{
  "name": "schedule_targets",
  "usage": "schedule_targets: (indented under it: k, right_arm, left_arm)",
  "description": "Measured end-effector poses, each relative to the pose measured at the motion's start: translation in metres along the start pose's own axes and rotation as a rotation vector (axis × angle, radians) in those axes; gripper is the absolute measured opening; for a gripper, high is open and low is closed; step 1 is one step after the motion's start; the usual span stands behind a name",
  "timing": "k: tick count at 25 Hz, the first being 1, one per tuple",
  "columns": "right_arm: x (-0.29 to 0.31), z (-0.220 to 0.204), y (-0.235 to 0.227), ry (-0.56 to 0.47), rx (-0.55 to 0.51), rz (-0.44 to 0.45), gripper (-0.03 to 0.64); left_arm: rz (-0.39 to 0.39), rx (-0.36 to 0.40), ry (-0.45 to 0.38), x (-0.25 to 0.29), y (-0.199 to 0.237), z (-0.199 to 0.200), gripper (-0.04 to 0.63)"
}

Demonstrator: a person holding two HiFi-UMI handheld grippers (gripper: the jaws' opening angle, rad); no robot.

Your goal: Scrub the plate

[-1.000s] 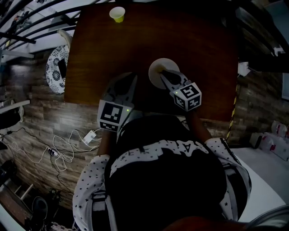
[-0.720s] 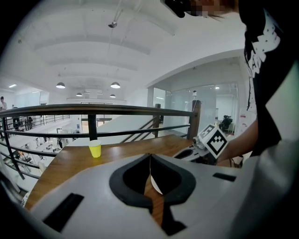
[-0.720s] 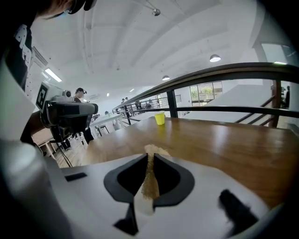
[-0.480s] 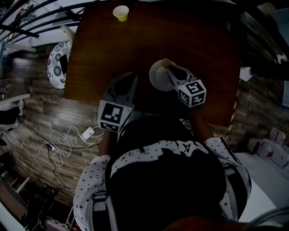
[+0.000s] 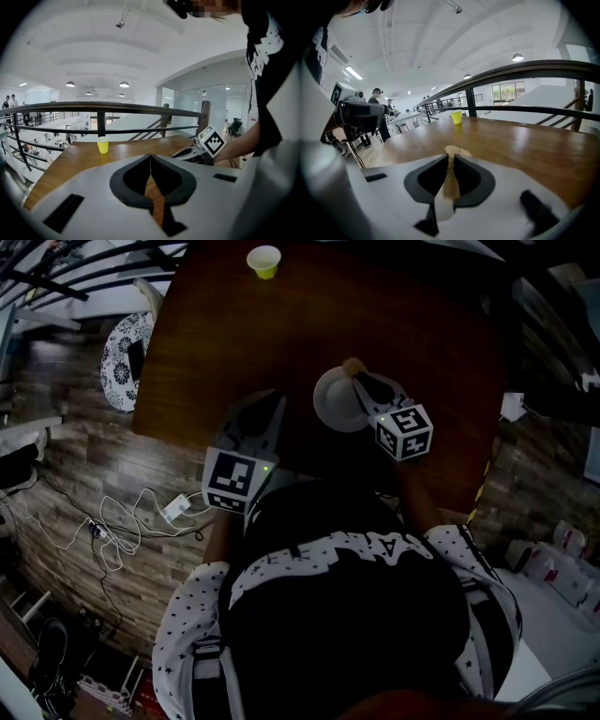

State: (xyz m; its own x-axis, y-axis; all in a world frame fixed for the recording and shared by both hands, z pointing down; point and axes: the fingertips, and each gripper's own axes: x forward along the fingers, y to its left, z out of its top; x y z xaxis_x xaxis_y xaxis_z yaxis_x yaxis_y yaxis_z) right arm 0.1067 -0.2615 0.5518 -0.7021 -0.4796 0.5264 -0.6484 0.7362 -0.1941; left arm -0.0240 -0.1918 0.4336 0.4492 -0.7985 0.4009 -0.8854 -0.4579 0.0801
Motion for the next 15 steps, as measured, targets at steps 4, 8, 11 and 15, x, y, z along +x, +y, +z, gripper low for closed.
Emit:
schedule_targets:
  k: [4, 8, 11, 15]
  right_arm:
    - [0.0028, -0.0011, -0.0002, 0.004, -0.003, 0.01, 0.049]
    - [0.0071, -0.0034, -0.0037, 0.012, -0.003, 0.013, 0.049]
    - [0.0077, -0.0049, -0.0056, 0.018, -0.002, 0.012, 0.049]
    - [0.0081, -0.0073, -0.006, 0.023, 0.002, 0.015, 0.049]
  left_arm:
    - [0.009, -0.007, 0.003, 0.0012, 0.0005, -0.0014, 0.014]
    - [0.012, -0.009, 0.006, 0.0048, 0.0024, -0.0018, 0.014]
    - [0.013, -0.007, 0.008, 0.0056, 0.0025, -0.0008, 0.014]
    - [0.015, -0.009, 0.009, 0.0072, 0.0026, -0.0008, 0.014]
